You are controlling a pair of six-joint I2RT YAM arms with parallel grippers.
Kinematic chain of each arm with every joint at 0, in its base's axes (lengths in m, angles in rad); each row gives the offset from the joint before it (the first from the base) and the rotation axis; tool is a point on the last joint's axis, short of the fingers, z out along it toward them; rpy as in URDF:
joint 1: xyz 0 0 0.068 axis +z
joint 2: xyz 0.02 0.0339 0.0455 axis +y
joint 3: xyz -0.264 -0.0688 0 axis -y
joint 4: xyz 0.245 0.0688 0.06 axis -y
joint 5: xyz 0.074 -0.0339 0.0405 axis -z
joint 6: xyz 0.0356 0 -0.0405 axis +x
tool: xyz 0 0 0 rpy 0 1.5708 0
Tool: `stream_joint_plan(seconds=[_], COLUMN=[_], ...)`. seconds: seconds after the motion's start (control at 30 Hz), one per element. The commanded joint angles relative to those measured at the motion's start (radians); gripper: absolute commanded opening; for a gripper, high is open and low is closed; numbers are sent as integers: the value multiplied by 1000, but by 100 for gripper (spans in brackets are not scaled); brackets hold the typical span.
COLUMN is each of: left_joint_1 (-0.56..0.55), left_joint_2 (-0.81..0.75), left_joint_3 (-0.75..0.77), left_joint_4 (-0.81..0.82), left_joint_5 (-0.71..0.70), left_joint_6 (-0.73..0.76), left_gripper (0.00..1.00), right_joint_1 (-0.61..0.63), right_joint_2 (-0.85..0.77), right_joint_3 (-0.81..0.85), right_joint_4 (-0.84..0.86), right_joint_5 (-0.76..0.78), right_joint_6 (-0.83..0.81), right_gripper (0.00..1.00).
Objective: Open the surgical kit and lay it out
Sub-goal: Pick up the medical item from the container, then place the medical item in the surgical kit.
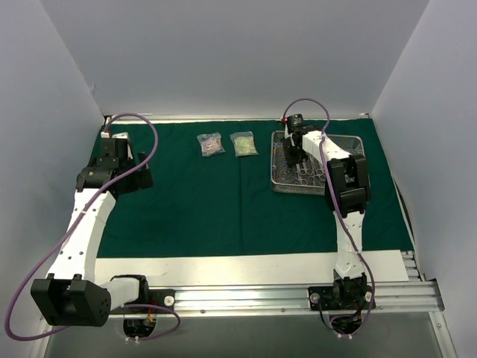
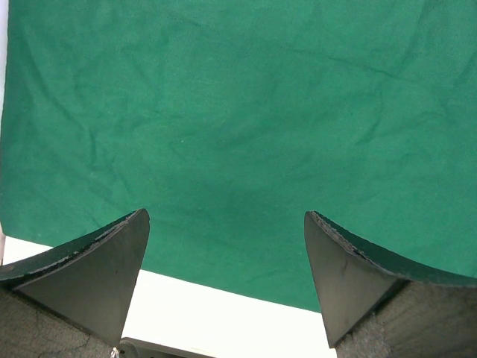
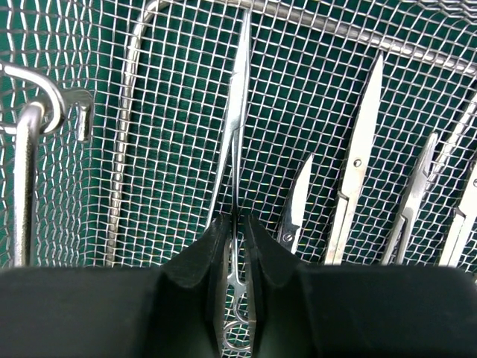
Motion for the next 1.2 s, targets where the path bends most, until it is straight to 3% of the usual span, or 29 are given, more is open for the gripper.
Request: stream_joint_plan(seconds=[0.0,0.07,0.9,1.17], left_joint_1=[4,3,3,3], left_joint_2=[-11,-9,20,38], left_joint_3=[6,8,35,37], left_joint_4=[30,30,46,63], left_joint_5=[9,9,34,44], left_joint_6=[-5,-5,-8,-17], left_gripper=[94,94,94,94], right_joint_1=[-2,-2,-9,62], right_joint_2=[95,85,-250,-355], right_joint_3=[-22,-15,-20,-26], right_joint_4=[-72,-69,-87,-43], right_joint_5=[3,4,27,-9], right_joint_6=[-6,-5,11,158], right_gripper=[4,0,0,0])
